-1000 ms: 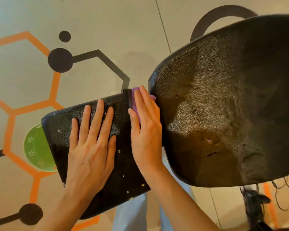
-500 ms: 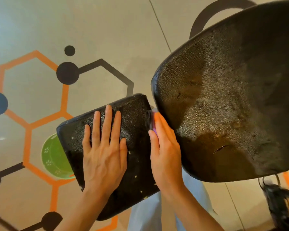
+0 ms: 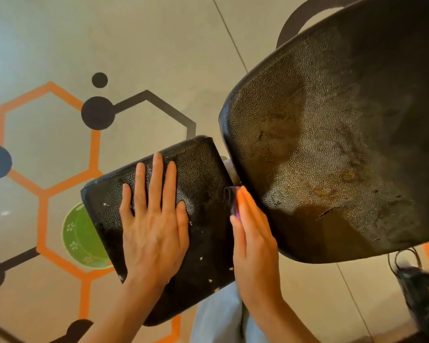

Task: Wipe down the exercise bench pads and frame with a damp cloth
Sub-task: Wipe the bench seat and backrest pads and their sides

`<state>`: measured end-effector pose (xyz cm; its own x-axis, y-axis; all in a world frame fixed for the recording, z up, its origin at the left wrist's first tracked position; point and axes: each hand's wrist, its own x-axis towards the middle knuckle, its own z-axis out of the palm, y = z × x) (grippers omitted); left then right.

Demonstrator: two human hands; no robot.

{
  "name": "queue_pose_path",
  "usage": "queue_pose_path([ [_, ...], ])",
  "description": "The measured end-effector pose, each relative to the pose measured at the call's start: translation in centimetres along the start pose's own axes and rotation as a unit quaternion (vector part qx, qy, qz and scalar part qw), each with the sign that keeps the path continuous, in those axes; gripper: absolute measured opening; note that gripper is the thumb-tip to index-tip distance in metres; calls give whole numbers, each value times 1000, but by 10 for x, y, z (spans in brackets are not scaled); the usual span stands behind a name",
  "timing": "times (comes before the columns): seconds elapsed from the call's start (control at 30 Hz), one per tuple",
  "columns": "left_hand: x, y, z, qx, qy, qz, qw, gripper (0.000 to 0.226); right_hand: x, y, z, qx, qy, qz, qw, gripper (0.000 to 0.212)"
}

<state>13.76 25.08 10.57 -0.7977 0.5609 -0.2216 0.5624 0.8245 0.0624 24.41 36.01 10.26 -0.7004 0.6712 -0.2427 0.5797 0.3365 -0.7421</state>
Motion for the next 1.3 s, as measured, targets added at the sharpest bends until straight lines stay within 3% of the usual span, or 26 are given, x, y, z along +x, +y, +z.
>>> queue_pose_path([
  [0.2,1,2,1,-5,5,-7,1000,61,59,-24,21,-17,-9,-24,1000,43],
  [0.4,-1,0,1,-3,21,0,1000,60,-47,31,-18,24,-7,-2,1000,47],
  [0.6,-1,1,3,3,35,1,999,59,6,12,7,29,3,-12,1000,47],
  [0.77,0,0,4,7,38,0,999,59,-65,45,-23,68,-5,-10,998,45],
  [1.0,0,0,4,0,48,5,999,60,-1,19,3,33,16,-31,999,44],
  [1.2,0,0,4,-2,51,8,999,60,-76,48,-32,103,35,9,994,42],
  [1.3,-2,0,4,-2,50,7,999,60,-47,24,-28,91,69,-38,993,41],
])
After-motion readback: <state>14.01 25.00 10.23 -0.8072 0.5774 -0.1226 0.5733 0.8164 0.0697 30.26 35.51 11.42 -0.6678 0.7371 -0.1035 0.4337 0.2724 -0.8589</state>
